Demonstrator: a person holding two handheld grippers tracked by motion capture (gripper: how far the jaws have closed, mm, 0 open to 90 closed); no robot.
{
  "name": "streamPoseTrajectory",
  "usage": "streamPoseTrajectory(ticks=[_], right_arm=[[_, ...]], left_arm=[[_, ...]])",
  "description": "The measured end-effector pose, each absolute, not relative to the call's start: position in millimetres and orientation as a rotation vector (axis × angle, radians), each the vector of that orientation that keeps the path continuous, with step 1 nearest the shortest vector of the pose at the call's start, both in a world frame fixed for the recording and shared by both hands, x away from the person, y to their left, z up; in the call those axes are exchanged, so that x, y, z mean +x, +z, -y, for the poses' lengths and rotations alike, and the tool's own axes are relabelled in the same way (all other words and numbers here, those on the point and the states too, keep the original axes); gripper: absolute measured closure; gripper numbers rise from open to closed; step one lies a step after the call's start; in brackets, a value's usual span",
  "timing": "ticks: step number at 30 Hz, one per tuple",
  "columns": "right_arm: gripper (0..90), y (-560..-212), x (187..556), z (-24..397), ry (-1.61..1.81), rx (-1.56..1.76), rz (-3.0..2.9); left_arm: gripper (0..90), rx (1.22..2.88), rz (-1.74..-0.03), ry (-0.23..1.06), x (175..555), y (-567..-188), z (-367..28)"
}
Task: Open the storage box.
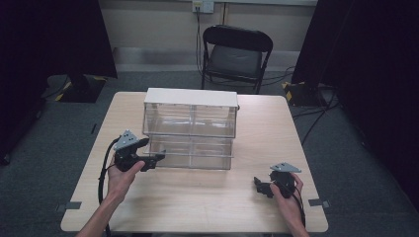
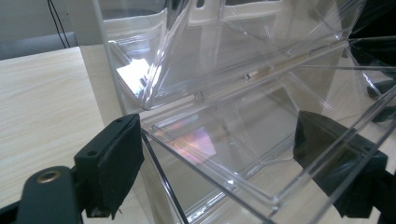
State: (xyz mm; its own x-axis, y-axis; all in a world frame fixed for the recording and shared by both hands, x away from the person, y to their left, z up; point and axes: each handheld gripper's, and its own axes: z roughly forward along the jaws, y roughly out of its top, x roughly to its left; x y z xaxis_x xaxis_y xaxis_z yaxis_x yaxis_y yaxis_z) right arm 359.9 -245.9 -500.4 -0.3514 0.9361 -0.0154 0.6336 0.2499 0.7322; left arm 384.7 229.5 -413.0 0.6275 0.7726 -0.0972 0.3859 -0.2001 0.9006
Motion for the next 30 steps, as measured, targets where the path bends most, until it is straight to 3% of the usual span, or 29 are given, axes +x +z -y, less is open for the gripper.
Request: streamPoseTrajectory(ticks=[30], right_arm=[[10.4,-500.4,360.0,245.9,0.890,1.427,-2.075]], left_arm=[[15.9,1.805,-0.931,0.476,387.7,-408.1,-228.1]])
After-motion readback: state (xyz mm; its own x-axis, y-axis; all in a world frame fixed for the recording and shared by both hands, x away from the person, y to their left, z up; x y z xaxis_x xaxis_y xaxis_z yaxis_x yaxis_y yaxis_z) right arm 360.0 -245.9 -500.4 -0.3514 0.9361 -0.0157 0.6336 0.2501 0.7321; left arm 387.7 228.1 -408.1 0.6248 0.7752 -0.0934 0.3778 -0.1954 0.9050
